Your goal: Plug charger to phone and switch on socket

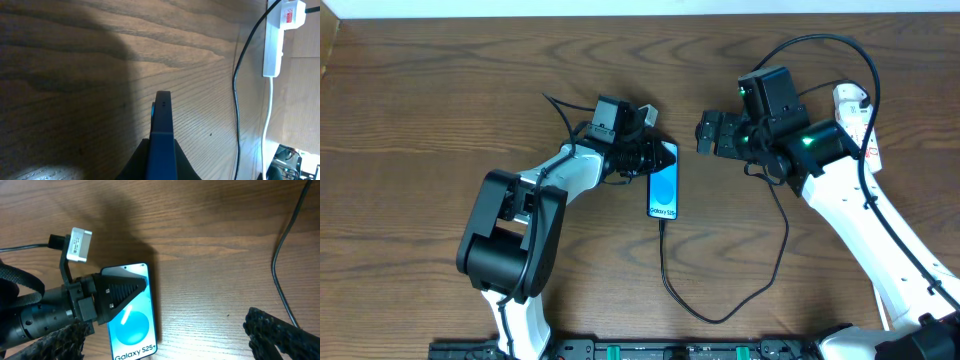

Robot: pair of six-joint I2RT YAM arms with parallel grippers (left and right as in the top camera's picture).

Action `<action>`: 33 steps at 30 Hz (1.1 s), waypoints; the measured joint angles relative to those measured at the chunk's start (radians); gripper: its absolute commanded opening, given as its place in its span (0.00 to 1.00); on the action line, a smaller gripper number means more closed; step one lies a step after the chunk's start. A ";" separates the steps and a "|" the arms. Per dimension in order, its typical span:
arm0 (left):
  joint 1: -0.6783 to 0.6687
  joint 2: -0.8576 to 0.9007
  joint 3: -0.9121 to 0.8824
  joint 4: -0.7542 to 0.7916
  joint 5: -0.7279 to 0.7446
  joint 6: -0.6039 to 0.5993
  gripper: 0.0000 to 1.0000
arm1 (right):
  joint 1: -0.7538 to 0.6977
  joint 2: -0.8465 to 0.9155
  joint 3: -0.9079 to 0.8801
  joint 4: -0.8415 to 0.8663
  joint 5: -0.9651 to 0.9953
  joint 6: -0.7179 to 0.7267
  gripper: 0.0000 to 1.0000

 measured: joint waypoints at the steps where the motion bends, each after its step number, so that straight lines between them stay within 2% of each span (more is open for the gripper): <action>1: 0.000 0.001 0.000 0.000 0.000 0.000 0.07 | 0.000 0.000 0.000 0.000 0.000 0.000 0.99; 10: 0.000 0.006 0.000 0.038 0.000 -0.008 0.07 | 0.000 0.000 0.000 -0.005 0.000 0.000 0.99; 20: 0.000 0.035 0.000 0.162 0.003 -0.105 0.08 | 0.000 0.000 0.000 -0.015 0.008 0.000 0.99; 33: 0.000 0.042 0.000 0.161 0.046 -0.126 0.08 | 0.000 0.000 0.000 -0.017 0.023 0.000 0.99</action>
